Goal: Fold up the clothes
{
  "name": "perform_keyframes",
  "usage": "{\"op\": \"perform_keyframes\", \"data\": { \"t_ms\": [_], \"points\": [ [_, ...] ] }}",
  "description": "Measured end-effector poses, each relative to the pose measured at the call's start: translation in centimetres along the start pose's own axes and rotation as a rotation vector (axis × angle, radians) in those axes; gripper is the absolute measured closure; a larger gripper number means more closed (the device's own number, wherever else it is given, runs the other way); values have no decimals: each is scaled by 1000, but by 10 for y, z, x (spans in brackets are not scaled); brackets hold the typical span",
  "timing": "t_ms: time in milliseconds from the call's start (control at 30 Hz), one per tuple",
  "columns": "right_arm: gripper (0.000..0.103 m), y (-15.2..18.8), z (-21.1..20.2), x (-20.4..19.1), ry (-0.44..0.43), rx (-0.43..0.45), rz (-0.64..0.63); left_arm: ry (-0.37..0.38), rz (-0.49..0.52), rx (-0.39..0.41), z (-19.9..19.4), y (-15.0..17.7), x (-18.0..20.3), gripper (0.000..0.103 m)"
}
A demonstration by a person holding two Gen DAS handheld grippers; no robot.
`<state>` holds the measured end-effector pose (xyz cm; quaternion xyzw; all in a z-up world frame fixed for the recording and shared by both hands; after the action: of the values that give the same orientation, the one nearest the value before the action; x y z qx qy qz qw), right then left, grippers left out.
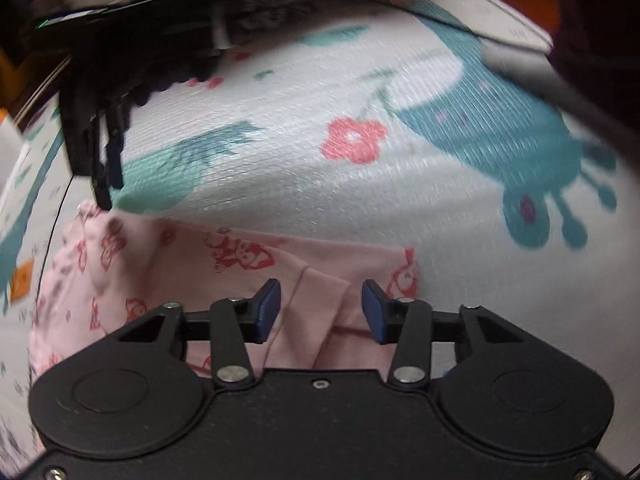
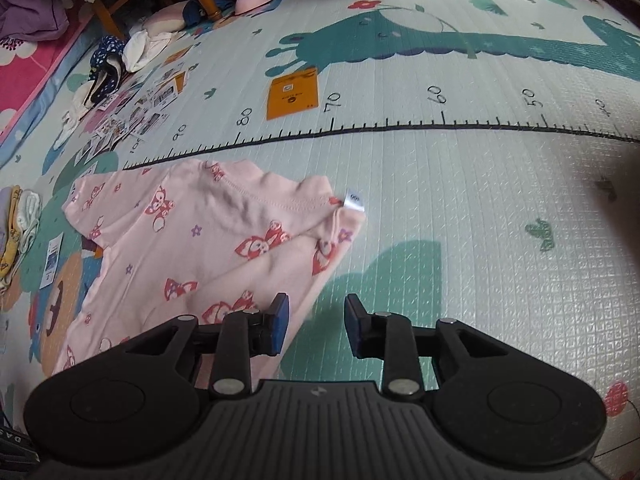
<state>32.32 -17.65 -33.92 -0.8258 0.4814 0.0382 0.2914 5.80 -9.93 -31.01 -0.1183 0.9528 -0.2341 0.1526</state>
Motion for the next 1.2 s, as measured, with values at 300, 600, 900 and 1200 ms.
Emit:
{"op": "perform_keyframes", "data": {
  "t_ms": [300, 600, 900, 1200],
  "points": [
    [69, 6, 1, 2, -19, -21, 12, 30, -93, -13, -1, -4, -9, 97],
    [70, -2, -5, 8, -20, 12, 40, 107, -277, 46, -8, -18, -24, 99],
    [76, -6, -13, -28, 0, 104, -220, 124, -323, 13, -4, -9, -45, 80],
    [76, -1, 19, -41, 52, 42, -292, -144, -519, -48, 30, 17, -144, 80]
  ]
}}
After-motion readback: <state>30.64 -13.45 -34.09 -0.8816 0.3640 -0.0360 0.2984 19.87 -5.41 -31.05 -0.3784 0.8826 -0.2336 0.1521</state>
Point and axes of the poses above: each gripper's, at about its wrist camera, not at the fingertips, and z roughly the way its jaws point, x to its right, y to its underside, the point moved 7 cm from there along z, roughly the way its jaws point, and after that the axes turned 3 degrees about z, right-handed, at the moved point
